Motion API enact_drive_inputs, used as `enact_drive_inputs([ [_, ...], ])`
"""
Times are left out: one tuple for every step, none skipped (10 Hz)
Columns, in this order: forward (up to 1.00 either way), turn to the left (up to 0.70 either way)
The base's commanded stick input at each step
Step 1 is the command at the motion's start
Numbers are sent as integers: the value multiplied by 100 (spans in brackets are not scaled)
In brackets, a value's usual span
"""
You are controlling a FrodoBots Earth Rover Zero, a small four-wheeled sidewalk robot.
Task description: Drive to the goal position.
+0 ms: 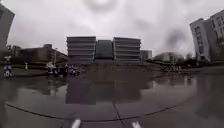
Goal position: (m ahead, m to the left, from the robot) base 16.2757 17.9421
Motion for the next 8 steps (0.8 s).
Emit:
enact_drive_inputs([
  [70, 0],
  [70, 2],
  [70, 8],
  [70, 14],
  [70, 12],
  [70, 3],
  [70, 0],
  [70, 0],
])
